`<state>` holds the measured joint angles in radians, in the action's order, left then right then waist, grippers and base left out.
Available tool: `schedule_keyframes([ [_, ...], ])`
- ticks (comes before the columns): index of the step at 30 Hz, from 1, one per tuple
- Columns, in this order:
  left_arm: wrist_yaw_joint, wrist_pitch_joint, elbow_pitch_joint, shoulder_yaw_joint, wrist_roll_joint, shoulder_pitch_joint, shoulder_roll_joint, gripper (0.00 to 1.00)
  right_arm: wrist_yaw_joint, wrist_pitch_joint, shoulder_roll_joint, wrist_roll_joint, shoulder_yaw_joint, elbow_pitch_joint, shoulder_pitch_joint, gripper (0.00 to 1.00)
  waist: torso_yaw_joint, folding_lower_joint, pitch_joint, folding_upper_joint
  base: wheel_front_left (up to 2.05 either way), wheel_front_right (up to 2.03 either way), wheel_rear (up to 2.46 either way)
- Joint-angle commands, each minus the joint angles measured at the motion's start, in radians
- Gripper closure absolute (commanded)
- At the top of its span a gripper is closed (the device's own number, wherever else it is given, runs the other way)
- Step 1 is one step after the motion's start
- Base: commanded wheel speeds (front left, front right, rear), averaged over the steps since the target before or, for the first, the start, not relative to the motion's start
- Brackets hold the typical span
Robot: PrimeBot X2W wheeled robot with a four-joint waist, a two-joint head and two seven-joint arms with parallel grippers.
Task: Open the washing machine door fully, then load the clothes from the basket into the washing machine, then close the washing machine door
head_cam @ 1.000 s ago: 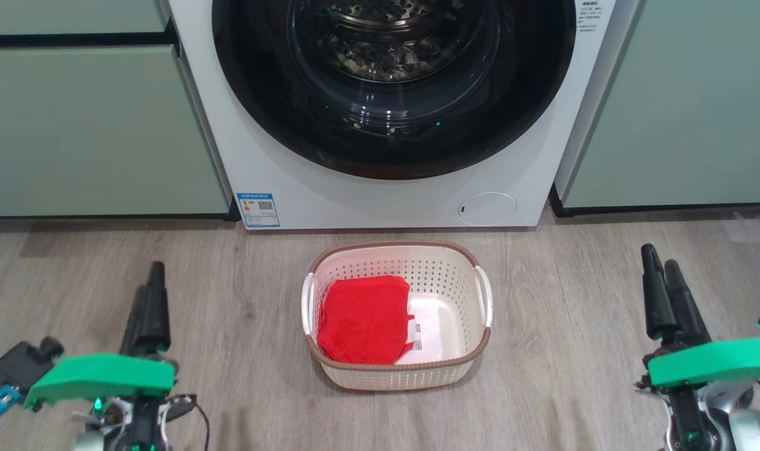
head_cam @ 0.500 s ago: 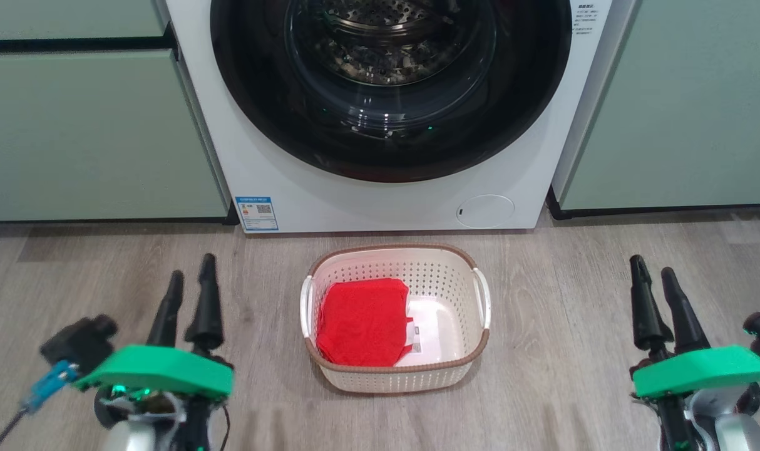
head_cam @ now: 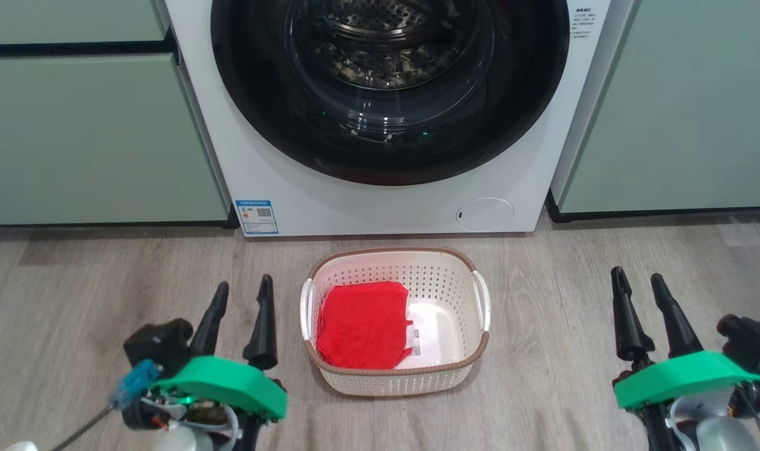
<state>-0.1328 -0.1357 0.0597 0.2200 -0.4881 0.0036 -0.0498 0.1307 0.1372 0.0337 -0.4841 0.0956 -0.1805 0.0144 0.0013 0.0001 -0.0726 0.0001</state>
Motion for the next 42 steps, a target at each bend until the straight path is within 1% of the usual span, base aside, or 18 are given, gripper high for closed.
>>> schedule_keyframes([
  [1, -0.013, -0.02, -0.033, -0.01, 0.035, -0.039, -0.012, 0.0, 0.0, 0.017, 0.013, 0.034, -0.018, 0.031, -0.028, 0.0, 0.0, -0.0001, -0.001, -0.0001, 0.0, 0.0, 0.0],
  [5, -0.023, -0.031, -0.015, 0.01, 0.07, -0.037, -0.015, 0.0, 0.0, 0.029, 0.013, 0.035, -0.011, 0.007, -0.026, 0.0, 0.001, -0.0001, -0.007, -0.0001, 0.0, 0.0, 0.0],
  [17, -0.033, -0.069, 0.041, 0.047, 0.207, -0.037, -0.014, 0.0, 0.0, 0.067, 0.014, 0.182, -0.021, -0.025, -0.028, 0.0, 0.002, -0.0001, -0.018, -0.0001, 0.0, 0.0, 0.0],
  [21, -0.03, -0.078, 0.049, 0.041, 0.221, -0.035, -0.01, 0.0, 0.0, 0.076, 0.015, 0.204, -0.021, -0.032, -0.028, 0.0, 0.002, -0.0001, -0.02, -0.0001, 0.0, 0.0, 0.0],
  [27, -0.01, -0.096, 0.071, 0.028, 0.26, -0.032, -0.002, 0.0, 0.0, 0.094, 0.015, 0.24, -0.025, -0.054, -0.031, 0.0, 0.0, -0.0001, -0.024, -0.0001, 0.0, 0.0, 0.0],
  [32, 0.022, -0.11, 0.096, 0.024, 0.27, -0.032, -0.001, 0.0, 0.0, 0.109, 0.016, 0.289, -0.03, -0.061, -0.035, 0.0, -0.003, -0.0001, -0.025, -0.0001, 0.0, 0.0, 0.0],
  [37, 0.01, -0.125, 0.094, 0.029, 0.298, -0.041, -0.001, 0.0, 0.0, 0.123, 0.017, 0.337, -0.031, -0.058, -0.039, 0.0, -0.003, -0.0001, -0.019, -0.0001, 0.0, 0.0, 0.0],
  [42, 0.004, -0.126, 0.096, 0.026, 0.29, -0.046, -0.001, 0.0, 0.0, 0.125, 0.017, 0.326, -0.028, -0.057, -0.042, 0.0, 0.0, -0.0001, -0.012, -0.0001, 0.0, 0.0, 0.0],
])
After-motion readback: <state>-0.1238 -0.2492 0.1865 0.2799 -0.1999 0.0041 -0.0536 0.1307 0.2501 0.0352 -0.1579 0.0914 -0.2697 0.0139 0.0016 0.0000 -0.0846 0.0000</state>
